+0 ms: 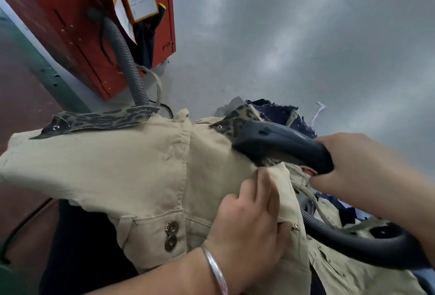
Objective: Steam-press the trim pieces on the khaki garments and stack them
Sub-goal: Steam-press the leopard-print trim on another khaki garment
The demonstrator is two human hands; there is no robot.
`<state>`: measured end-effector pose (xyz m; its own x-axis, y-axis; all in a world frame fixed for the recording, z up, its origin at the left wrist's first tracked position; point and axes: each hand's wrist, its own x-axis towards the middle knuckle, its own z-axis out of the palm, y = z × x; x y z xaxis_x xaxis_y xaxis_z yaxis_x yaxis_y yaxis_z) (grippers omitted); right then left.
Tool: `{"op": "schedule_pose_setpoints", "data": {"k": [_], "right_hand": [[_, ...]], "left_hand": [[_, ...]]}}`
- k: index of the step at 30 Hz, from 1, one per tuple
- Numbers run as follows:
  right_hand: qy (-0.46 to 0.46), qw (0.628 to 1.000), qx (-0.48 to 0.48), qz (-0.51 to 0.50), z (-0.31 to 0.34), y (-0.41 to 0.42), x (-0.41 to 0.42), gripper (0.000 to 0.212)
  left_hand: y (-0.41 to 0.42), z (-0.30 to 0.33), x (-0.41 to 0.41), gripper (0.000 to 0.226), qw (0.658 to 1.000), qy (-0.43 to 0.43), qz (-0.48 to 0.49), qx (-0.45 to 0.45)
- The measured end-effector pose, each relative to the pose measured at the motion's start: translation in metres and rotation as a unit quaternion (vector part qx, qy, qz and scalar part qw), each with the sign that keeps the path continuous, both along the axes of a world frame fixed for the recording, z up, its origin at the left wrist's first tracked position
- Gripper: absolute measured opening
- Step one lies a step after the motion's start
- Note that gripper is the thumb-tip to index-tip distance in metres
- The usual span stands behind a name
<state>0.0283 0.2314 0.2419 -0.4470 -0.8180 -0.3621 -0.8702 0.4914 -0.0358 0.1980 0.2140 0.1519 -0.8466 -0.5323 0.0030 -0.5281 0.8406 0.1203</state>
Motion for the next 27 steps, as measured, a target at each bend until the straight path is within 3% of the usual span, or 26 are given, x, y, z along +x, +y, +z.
{"op": "schedule_pose_setpoints", "data": {"k": [5,10,14,23,27], "right_hand": [[0.010,0.999,-0.042,0.007,-0.014,-0.039,0.019,0.013],[-0.040,0.994,-0.091,-0.034,-0.016,-0.068,0.014,0.014],[-0.112,0.981,-0.145,-0.063,0.011,-0.038,-0.011,0.008],[-0.014,1.000,0.006,-0.005,0.002,0.026,0.009,0.016],[0.029,0.999,-0.011,0.026,-0.001,-0.005,0.028,0.013]], "left_hand": [[0.000,-0.001,-0.002,0.066,1.000,0.005,0.010,0.004],[0.002,0.000,-0.001,0.067,1.000,0.008,0.009,0.001],[0.002,-0.001,0.002,0.065,0.999,0.038,0.004,-0.016],[0.011,-0.010,0.009,0.047,0.994,0.092,-0.028,-0.054],[0.010,-0.011,0.009,0.041,0.994,0.098,-0.027,-0.049]]}}
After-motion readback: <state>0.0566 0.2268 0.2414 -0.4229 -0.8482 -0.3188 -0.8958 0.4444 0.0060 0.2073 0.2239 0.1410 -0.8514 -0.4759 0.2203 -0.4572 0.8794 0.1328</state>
